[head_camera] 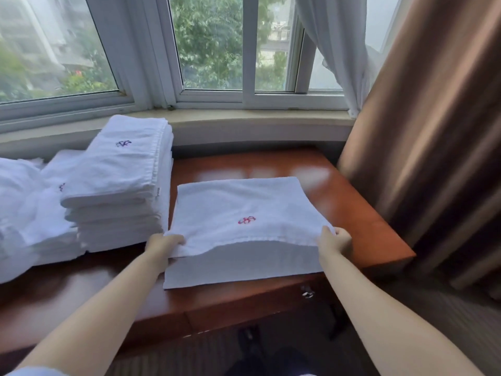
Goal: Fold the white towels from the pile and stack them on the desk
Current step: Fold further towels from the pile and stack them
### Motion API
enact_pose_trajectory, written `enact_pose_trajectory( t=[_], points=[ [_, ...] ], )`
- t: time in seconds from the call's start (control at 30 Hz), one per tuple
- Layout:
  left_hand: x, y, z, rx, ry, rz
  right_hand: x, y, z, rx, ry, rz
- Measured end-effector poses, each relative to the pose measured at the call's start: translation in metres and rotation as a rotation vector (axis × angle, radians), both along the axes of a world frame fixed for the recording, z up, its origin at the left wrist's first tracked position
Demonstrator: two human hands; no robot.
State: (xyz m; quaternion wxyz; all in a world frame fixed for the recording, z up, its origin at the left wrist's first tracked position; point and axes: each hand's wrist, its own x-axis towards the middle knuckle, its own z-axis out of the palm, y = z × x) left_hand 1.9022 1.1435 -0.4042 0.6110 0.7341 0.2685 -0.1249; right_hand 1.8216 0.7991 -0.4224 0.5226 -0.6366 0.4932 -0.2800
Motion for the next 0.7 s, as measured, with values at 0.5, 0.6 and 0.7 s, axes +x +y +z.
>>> enact_pose_trajectory(
  t=[0.5, 0.6, 0.7],
  points=[
    [-0.041, 0.006, -0.018, 0.301, 0.195, -0.166, -0.034, -0.003, -0.028, -0.142, 0.443, 0.167],
    [-0.05, 0.005, -0.018, 0.499, 0.305, -0.235, -0.036, 0.005, -0.024, -0.202, 0.677, 0.219],
    [-0.048, 0.005, -0.01, 0.342, 0.332, -0.239, -0.035, 0.009, -0.018, -0.073, 0.642, 0.233]
  ],
)
